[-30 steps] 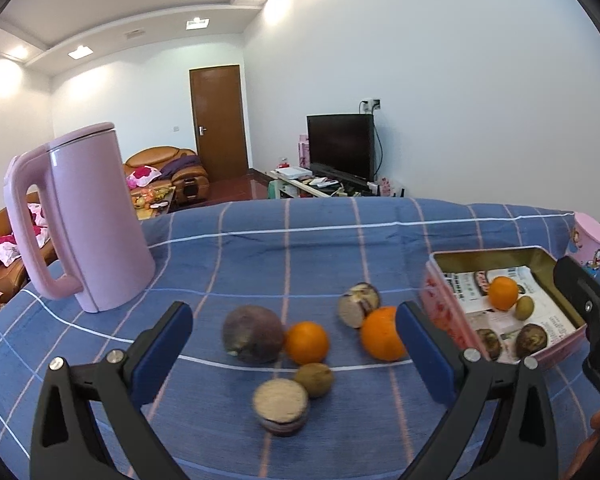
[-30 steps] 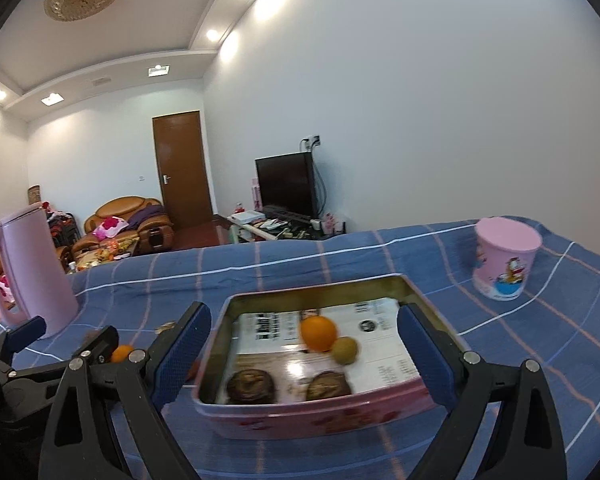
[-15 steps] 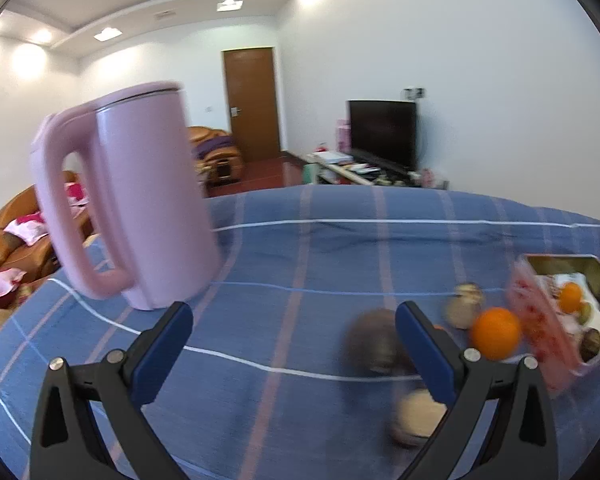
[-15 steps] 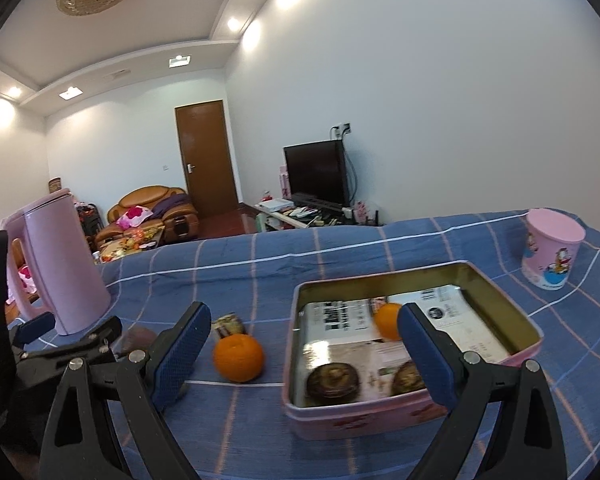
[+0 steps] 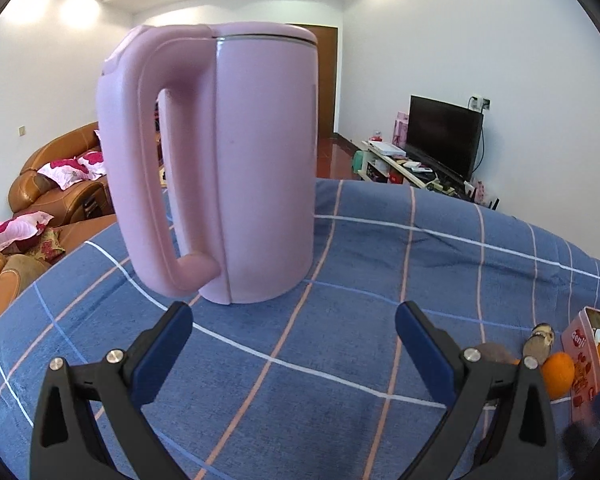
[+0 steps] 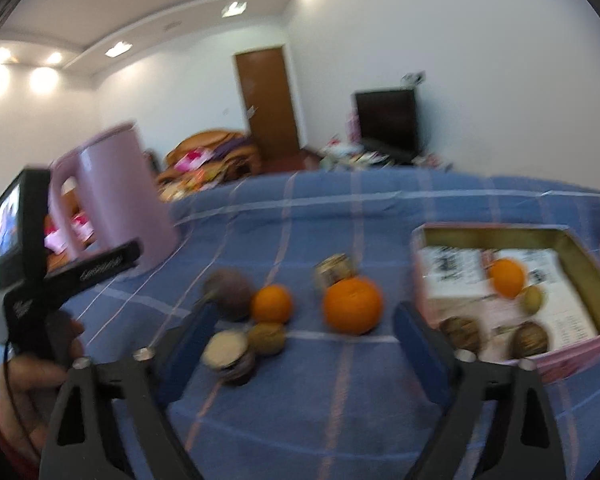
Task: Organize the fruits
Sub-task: 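Move both tools back toward the remaining loose fruits, then grasp the pale-topped round fruit with the right tool while the left tool grasps the dark round fruit, then carry both held fruits over the tin box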
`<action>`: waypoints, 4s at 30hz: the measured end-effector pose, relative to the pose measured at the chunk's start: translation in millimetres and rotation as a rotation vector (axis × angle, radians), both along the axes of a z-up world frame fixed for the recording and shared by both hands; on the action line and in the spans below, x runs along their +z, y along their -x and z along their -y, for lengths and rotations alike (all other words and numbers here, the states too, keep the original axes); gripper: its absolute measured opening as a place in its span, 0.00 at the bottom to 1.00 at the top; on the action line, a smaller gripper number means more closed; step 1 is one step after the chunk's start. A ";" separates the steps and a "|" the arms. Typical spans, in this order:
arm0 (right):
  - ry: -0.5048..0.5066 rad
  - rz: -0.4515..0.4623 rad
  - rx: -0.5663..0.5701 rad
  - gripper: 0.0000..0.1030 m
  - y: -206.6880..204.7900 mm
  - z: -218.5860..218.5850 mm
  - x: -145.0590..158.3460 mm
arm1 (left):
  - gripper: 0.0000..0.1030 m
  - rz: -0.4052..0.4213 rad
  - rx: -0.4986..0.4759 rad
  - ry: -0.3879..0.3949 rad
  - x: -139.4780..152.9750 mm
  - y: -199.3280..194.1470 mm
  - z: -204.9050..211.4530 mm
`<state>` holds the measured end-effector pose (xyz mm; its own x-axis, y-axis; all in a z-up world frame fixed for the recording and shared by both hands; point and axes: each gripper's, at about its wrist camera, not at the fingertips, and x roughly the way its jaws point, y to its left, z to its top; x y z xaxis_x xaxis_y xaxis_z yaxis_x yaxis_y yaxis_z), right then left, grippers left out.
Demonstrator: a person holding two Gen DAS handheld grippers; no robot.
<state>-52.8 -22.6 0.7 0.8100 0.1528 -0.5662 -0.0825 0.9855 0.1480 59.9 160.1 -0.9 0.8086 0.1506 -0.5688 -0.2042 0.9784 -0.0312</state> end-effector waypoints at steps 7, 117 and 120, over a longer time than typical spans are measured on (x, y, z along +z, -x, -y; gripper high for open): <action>-0.035 -0.197 0.090 0.56 -28.3 -30.2 -26.7 | 1.00 -0.014 -0.012 -0.001 -1.0 -2.9 -0.5; -0.010 0.096 -0.137 0.37 6.2 54.8 14.6 | 0.52 0.039 -0.225 0.063 -2.7 15.7 64.3; 0.010 0.105 -0.131 0.37 6.4 51.5 14.3 | 0.52 0.070 -0.223 0.035 2.1 24.3 69.2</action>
<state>-59.2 -74.0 15.0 0.8774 0.0362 -0.4783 0.0327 0.9903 0.1350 35.6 90.9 1.2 0.8573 -0.0547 -0.5120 0.0206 0.9972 -0.0720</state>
